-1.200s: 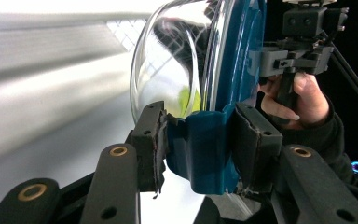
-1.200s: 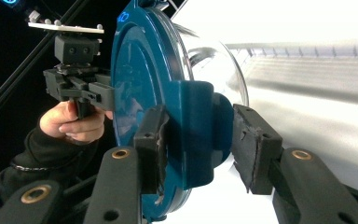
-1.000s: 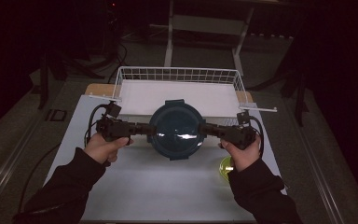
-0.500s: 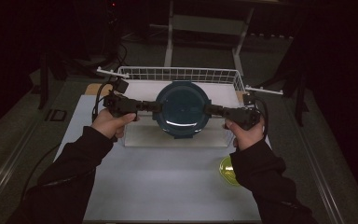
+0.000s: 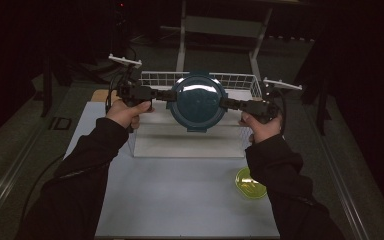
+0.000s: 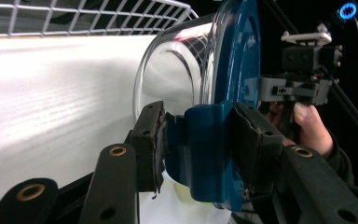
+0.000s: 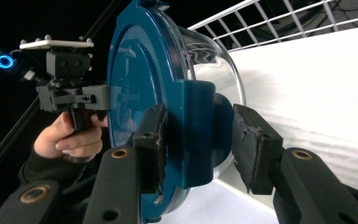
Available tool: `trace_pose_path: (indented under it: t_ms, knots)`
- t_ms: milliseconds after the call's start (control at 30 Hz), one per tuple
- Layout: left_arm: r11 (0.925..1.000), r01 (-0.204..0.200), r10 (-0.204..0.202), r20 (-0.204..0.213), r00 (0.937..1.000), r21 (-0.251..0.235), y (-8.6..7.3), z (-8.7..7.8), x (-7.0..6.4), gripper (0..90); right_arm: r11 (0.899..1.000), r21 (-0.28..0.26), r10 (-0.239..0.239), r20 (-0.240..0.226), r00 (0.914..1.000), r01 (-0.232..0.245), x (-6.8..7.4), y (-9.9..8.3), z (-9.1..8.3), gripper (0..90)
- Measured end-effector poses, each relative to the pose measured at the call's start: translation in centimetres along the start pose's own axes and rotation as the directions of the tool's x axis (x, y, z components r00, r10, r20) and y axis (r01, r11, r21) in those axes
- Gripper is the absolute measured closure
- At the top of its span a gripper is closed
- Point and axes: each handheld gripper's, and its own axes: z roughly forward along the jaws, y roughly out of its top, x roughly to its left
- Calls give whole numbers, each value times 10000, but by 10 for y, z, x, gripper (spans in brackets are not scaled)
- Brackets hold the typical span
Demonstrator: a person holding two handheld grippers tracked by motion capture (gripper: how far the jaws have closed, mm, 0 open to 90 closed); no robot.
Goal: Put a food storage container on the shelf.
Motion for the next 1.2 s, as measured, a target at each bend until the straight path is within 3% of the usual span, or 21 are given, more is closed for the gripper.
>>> trace_pose_path:
  t_ms: [67, 200, 433, 533, 600, 667, 867, 933, 1067, 1200]
  knots:
    - [9997, 260, -260, 67, 9996, -15, 1, 2, 4, 558, 10000, -15, -68, 122, 9999, 68, 0, 3, 1, 568]
    - [9958, 919, -919, 169, 9956, 8, 3, 3, 11, 556, 9995, -2, 301, 211, 9993, -301, -2, 9, 4, 566]
    - [9888, 1485, -1487, 124, 9888, 117, 7, 6, 20, 545, 9963, -2, 854, 307, 9959, -854, -7, 16, 12, 556]
    - [9849, 1719, -1722, 173, 9849, 199, 8, 10, 26, 534, 9891, -15, 1472, 242, 9888, -1472, -14, 18, 15, 550]
    - [9789, 2011, -2021, 292, 9789, 363, 7, 13, 32, 509, 9788, -65, 2049, 163, 9786, -2048, -22, 18, 19, 532]
    - [9749, 2208, -2220, 493, 9738, 296, 5, 15, 38, 479, 9764, 41, 2154, 506, 9752, -2158, -26, 19, 22, 533]
    - [9766, 2147, -2152, 619, 9746, 146, 3, 15, 41, 477, 9713, 8, 2375, 405, 9705, -2377, -29, 21, 24, 534]
    - [9783, 2071, -2073, 464, 9772, 90, 3, 15, 39, 473, 9713, -11, 2377, 394, 9705, -2378, -30, 21, 24, 533]
    - [9822, 1874, -1875, 70, 9822, 85, 4, 14, 34, 455, 9785, -27, 2058, 652, 9764, -2061, -26, 23, 24, 528]
    - [9905, 1374, -1372, -354, 9899, 15, 3, 9, 30, 381, 9888, 174, 1453, 1059, 9837, -1479, -20, 25, 22, 466]
